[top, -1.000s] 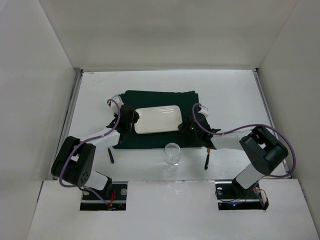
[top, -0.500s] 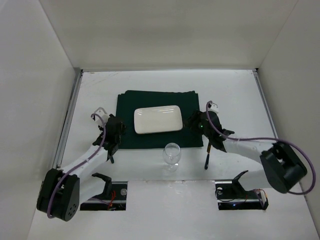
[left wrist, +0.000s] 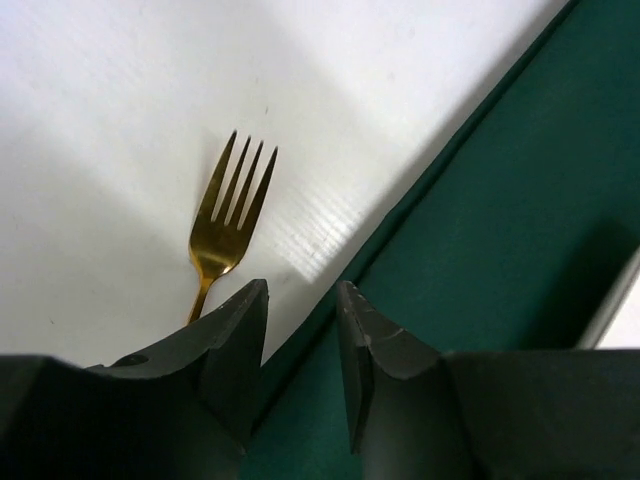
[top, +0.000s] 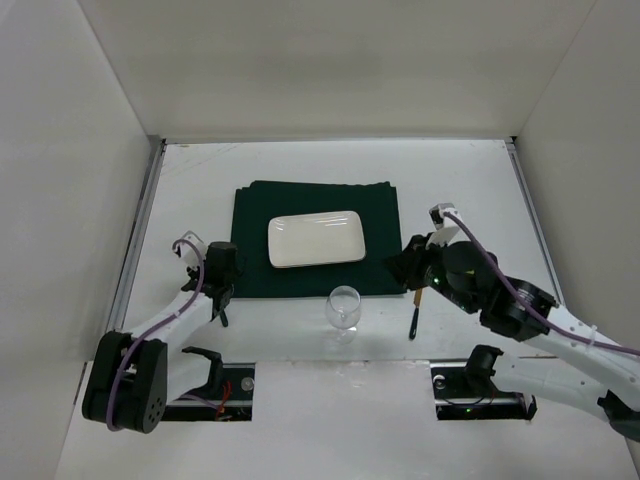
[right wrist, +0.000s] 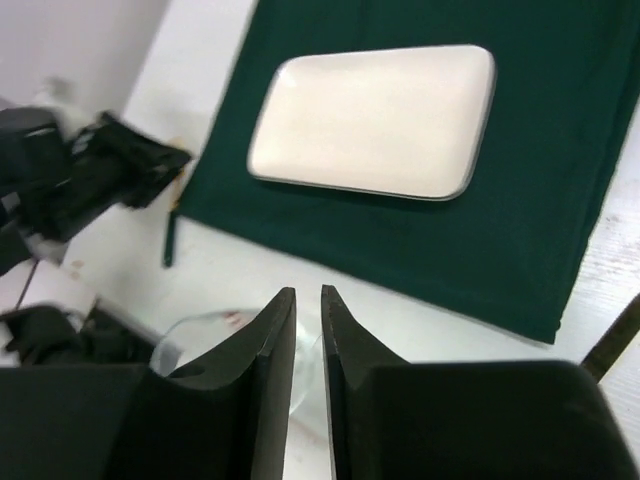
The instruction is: Set the dinner table for one person
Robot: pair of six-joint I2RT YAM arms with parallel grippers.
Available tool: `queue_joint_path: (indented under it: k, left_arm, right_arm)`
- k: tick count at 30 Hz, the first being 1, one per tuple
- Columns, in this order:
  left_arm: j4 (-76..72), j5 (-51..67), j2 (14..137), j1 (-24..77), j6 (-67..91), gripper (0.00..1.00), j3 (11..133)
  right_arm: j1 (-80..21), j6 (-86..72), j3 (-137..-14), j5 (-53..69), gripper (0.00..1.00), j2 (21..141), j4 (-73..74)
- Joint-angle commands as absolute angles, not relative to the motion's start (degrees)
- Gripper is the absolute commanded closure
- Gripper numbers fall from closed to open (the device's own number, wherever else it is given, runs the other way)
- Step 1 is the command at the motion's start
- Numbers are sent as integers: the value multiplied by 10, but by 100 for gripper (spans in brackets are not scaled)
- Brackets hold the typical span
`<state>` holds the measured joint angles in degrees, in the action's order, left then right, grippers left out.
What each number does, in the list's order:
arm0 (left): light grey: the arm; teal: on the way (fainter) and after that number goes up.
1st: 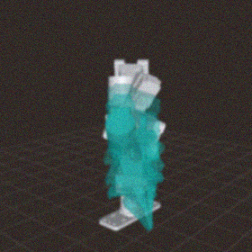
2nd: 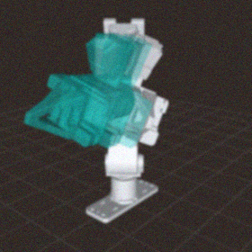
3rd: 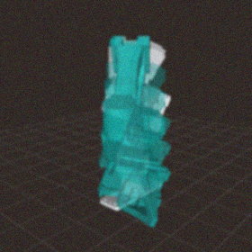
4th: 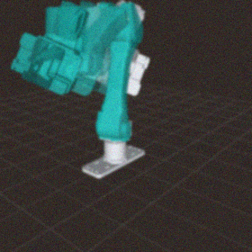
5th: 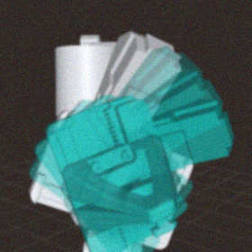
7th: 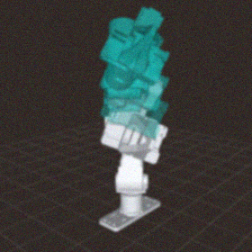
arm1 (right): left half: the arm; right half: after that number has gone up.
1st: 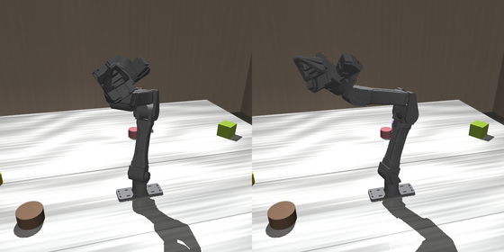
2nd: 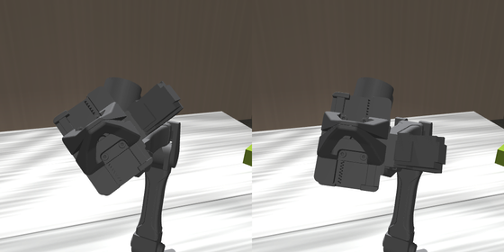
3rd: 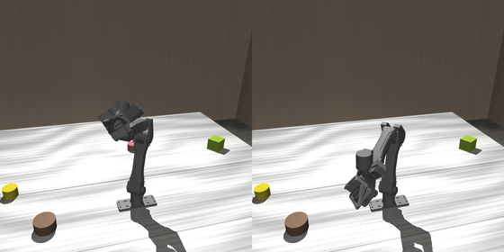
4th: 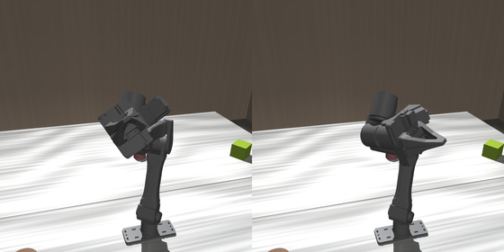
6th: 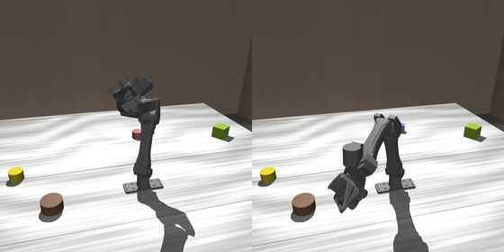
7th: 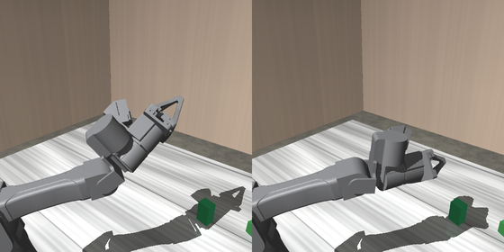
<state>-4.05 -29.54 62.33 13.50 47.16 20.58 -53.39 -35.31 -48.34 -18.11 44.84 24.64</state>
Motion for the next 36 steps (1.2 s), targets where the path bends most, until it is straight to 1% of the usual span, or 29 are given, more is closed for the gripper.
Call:
queue_joint_path:
  k: [1,4,6,8,9,11,20,24,30,36]
  left_arm:
    - [-61,-274,646,139,489,70,198]
    - [-69,-273,655,147,490,71,195]
    - [-81,-270,657,151,491,71,191]
    - [-83,-266,656,155,491,72,191]
    - [-84,-266,653,159,493,72,189]
    - [-92,-270,653,169,497,72,188]
    - [-121,-267,693,196,497,72,202]
    - [-110,-286,637,196,486,72,191]
    - [-85,-313,524,210,469,66,190]
    - [-105,-326,482,244,461,65,195]
  right_arm:
    - [-589,-316,-559,-201,76,448,388]
    - [-651,-300,-605,-215,67,484,430]
    - [-682,-286,-632,-234,57,515,446]
    - [-696,-273,-653,-249,50,544,454]
    - [-699,-264,-662,-251,47,556,454]
    - [-702,-250,-676,-250,46,577,454]
    - [-705,-214,-719,-240,45,653,445]
    - [-707,-211,-730,-231,47,672,447]
    - [-704,-197,-736,-227,50,710,454]
    - [-684,-192,-729,-227,61,729,453]
